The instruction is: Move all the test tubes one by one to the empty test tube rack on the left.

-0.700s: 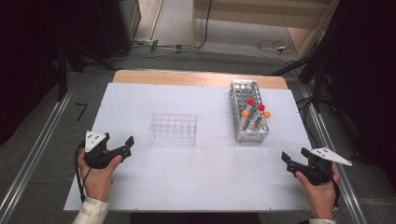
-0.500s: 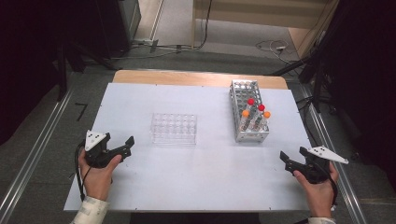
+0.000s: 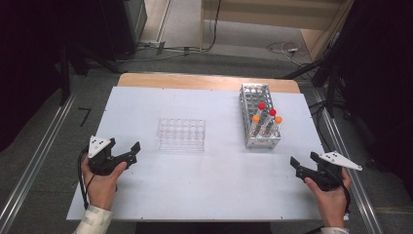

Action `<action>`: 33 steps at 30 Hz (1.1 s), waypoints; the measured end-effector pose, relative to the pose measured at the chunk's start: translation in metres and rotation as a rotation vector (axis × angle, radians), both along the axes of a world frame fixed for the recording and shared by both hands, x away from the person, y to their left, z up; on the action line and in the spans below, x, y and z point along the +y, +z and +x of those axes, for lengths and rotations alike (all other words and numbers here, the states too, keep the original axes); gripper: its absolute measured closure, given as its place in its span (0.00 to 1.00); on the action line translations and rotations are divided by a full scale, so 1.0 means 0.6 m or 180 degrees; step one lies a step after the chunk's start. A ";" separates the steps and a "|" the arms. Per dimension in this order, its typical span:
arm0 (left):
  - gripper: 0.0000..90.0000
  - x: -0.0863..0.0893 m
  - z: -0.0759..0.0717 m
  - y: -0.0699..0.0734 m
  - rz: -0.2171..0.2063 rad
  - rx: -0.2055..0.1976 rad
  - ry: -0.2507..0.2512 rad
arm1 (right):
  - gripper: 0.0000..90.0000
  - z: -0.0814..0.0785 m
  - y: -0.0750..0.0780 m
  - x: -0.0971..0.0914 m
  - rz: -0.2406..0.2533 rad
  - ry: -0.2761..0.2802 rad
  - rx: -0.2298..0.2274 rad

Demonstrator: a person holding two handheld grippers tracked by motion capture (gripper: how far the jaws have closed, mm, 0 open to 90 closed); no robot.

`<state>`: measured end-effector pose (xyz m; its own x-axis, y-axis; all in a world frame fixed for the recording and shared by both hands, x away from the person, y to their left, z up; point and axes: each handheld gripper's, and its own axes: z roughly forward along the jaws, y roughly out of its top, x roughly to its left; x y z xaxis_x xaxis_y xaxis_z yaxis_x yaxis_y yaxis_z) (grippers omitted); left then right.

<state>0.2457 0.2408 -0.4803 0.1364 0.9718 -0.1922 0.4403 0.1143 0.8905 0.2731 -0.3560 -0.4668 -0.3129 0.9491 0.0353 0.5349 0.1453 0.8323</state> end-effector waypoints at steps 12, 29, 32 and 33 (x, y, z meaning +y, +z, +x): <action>0.10 -0.002 0.000 -0.001 -0.0009 0.0003 -0.0037 | 0.20 0.011 0.003 0.011 0.0023 0.0083 0.0001; 0.10 -0.008 0.001 -0.002 0.0057 0.0021 -0.0063 | 0.28 0.048 0.022 0.054 -0.0054 0.0210 -0.0176; 0.10 -0.009 0.001 -0.002 0.0060 0.0014 -0.0059 | 0.32 0.056 0.024 0.063 -0.0117 0.0208 -0.0236; 0.10 -0.009 0.001 -0.002 0.0063 0.0017 -0.0065 | 0.33 0.058 0.025 0.066 -0.0123 0.0212 -0.0257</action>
<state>0.2465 0.2354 -0.4817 0.1552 0.9725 -0.1735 0.4471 0.0875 0.8902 0.3080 -0.3167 -0.4520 -0.3755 0.9264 -0.0287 0.4545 0.2110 0.8654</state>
